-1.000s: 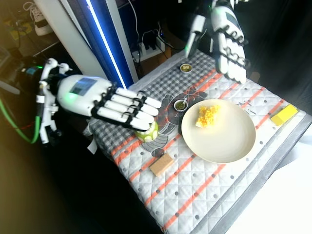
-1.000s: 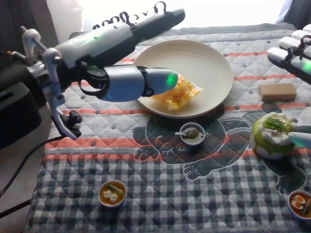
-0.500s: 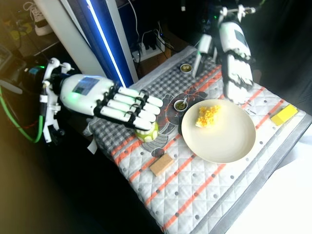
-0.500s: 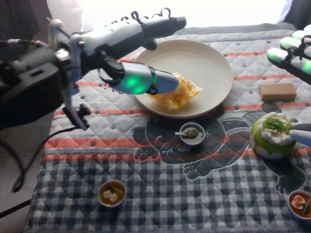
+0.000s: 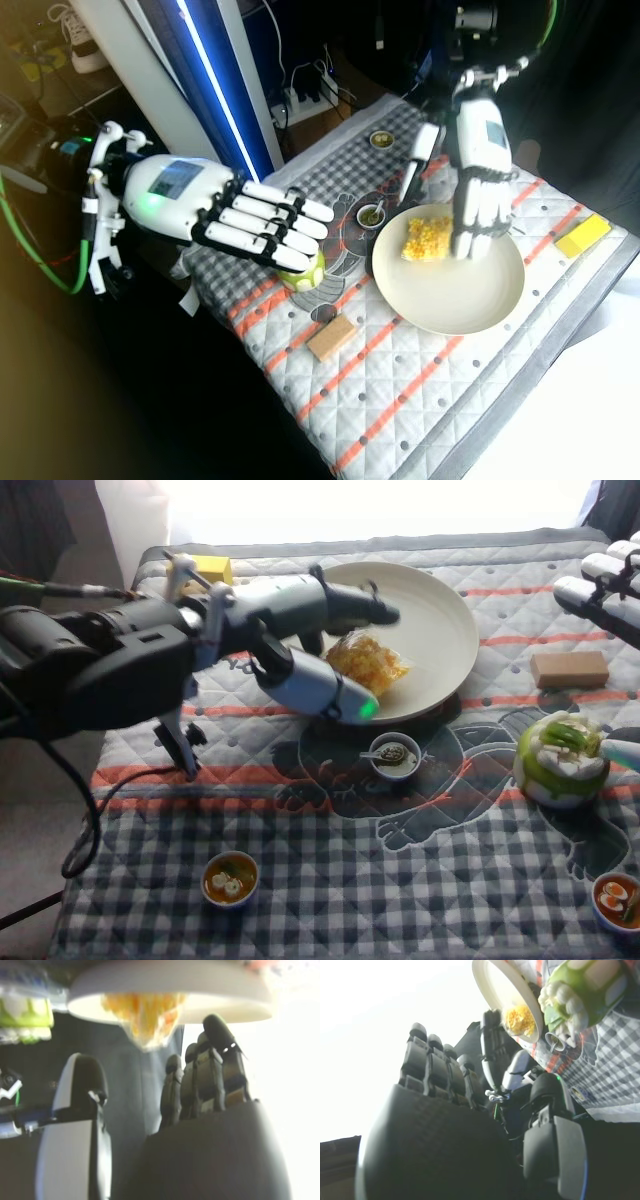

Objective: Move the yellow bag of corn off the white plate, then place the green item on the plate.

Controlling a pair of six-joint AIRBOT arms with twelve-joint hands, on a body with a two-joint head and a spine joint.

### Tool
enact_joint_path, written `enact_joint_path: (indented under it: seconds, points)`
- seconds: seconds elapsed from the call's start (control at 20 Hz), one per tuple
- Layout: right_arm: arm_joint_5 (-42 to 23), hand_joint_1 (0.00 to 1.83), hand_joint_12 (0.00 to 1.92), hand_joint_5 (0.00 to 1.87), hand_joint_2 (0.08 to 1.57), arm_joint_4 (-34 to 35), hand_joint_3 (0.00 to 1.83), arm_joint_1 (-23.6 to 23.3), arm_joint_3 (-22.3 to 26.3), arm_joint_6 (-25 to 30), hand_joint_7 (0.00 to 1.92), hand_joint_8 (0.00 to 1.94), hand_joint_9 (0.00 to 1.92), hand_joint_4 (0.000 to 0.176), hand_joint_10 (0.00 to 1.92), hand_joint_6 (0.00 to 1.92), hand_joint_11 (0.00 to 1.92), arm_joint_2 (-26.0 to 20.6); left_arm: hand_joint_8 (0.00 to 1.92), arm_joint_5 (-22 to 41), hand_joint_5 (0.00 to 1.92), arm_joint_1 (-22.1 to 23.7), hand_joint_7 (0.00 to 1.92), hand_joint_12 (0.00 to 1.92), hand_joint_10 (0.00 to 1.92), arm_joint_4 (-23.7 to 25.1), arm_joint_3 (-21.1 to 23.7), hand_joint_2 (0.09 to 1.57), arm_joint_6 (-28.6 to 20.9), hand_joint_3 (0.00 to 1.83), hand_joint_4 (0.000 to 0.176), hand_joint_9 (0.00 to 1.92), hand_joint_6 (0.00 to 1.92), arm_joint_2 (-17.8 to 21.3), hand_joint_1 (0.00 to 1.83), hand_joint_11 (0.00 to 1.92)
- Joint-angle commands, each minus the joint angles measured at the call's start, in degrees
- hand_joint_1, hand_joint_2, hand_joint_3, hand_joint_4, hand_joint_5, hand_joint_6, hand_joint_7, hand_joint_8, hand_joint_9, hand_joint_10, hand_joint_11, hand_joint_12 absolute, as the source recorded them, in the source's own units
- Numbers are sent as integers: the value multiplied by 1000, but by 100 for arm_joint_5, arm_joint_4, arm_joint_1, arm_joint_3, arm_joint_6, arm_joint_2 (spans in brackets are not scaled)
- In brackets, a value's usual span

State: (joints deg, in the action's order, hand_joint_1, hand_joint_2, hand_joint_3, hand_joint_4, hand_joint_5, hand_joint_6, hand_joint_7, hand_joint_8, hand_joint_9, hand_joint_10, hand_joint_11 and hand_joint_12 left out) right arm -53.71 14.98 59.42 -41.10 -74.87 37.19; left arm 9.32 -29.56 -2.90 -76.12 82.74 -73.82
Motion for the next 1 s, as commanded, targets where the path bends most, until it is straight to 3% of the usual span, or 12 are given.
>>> enact_joint_path:
  seconds: [0.0,0.05,0.1,0.15,0.25,0.35,0.45,0.55,0.6,0.65,0.75,0.95]
  points:
    - [-697,426,0,0,1242,-40,15,-56,-37,16,0,0,0,21,0,0,0,4,35,450,456,73,453,1629,615,22,-81,1027,-11,3,56,229,14,-74,968,0]
    - [-697,425,0,0,1244,-40,15,-50,-42,31,0,0,0,20,0,0,0,8,31,409,479,91,479,1659,775,6,-191,1021,-11,1,54,182,8,-164,977,0]
    - [-697,382,2,0,1255,-40,17,-44,-44,40,0,0,0,16,0,0,4,8,637,399,564,100,424,1840,1221,-38,-255,1067,-12,5,31,228,227,-203,1012,79]
    - [-697,389,0,0,1259,-40,14,-35,-49,66,0,0,0,16,0,0,0,9,1156,396,680,127,404,1905,1521,-113,-338,1212,-12,9,14,324,1158,-250,985,256]
    - [-698,402,0,0,1258,-39,8,-25,-57,98,0,0,0,24,0,0,1,11,1671,389,611,194,261,1920,1873,-188,-468,1310,-12,5,0,266,1550,-323,958,303]
    - [-699,379,0,0,1265,-39,8,-24,-62,102,0,0,0,30,0,0,0,16,1671,343,616,243,505,1921,1919,-192,-559,1323,-11,18,12,294,1578,-380,1054,329]
    - [-699,381,0,0,1273,-38,8,-20,-70,112,0,0,0,11,0,0,0,20,1561,294,620,293,606,1921,1733,-198,-646,1318,-11,1,34,337,1576,-445,1086,304]
    - [-700,390,0,0,1276,-37,6,-5,-72,131,0,0,0,0,0,0,0,20,1558,500,639,332,604,1917,1570,-211,-498,1312,-11,0,31,336,1529,-322,1094,212]
    - [-700,376,4,0,1277,-37,5,-4,-72,138,0,0,0,0,0,0,9,20,1472,621,692,348,419,1920,1630,-212,-372,1266,-11,0,0,314,1428,-202,1083,219]
    - [-703,370,1,0,1282,-36,7,-4,-71,155,0,0,0,0,0,0,1,20,1558,783,663,372,564,1921,1643,-212,-199,1296,-9,5,0,329,1480,-18,1101,270]
    - [-711,373,0,0,1287,-36,8,3,-70,174,0,0,0,4,0,0,0,20,1662,1095,592,381,485,1921,1852,-193,158,1366,-7,12,0,270,1713,335,1070,353]
    - [-721,376,11,0,1283,-35,2,24,-68,254,0,0,0,0,0,0,23,20,1779,1920,503,118,427,1921,1895,103,1201,1420,-15,8,12,225,1802,1261,1009,323]
